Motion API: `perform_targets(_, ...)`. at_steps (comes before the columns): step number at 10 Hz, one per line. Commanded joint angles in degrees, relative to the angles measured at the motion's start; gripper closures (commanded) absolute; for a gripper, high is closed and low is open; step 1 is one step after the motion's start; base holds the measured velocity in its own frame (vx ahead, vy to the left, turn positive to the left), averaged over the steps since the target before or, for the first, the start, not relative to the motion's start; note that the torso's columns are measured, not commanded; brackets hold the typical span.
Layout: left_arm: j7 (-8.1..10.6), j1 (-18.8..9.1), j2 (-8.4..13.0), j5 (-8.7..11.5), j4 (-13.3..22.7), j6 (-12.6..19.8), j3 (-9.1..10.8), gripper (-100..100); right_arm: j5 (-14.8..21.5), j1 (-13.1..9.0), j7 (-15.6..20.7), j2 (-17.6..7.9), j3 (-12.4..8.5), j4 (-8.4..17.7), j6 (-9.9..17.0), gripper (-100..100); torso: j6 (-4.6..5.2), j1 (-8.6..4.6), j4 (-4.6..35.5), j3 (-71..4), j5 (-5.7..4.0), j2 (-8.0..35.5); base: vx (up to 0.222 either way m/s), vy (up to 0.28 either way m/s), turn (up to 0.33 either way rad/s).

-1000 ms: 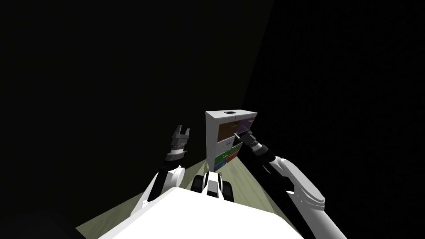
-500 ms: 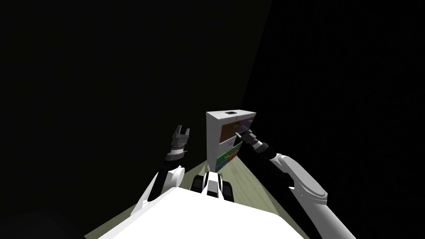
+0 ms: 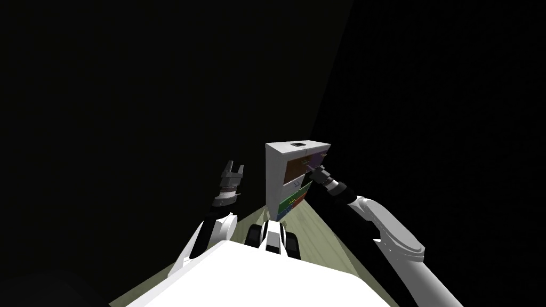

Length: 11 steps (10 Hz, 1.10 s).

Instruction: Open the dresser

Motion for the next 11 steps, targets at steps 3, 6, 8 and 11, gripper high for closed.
perform_targets(3, 0.00, 0.0, 0.0, 0.0, 0.0, 0.0, 0.00, 0, -0.3, 0.2, -0.6, -0.5, -0.1, -0.7, -0.4, 100, -0.04, 0.33, -0.1, -0.2, 0.09, -0.4, -0.121, -0.103, -0.040)
perform_targets(6, 0.00, 0.0, 0.0, 0.0, 0.0, 0.0, -0.02, 0, 2.2, 0.9, 0.0, -3.2, -1.8, -1.6, 0.1, -100, -0.09, 1.02, -0.2, -0.5, 0.30, -0.8, 0.064, 0.145, -0.086)
perform_targets(8, 0.00, 0.0, 0.0, 0.0, 0.0, 0.0, -0.02, 0, 4.1, 1.4, 0.4, -5.1, -3.0, -2.1, 0.5, -100, -0.05, 0.43, -0.1, -0.3, 0.12, -0.5, 0.106, 0.194, -0.092)
perform_targets(11, 0.00, 0.0, 0.0, 0.0, 0.0, 0.0, -0.02, 0, 7.1, 2.1, 1.0, -8.2, -4.9, -2.9, 1.1, -100, -0.04, 0.34, -0.1, -0.2, 0.08, -0.3, 0.081, 0.198, -0.104)
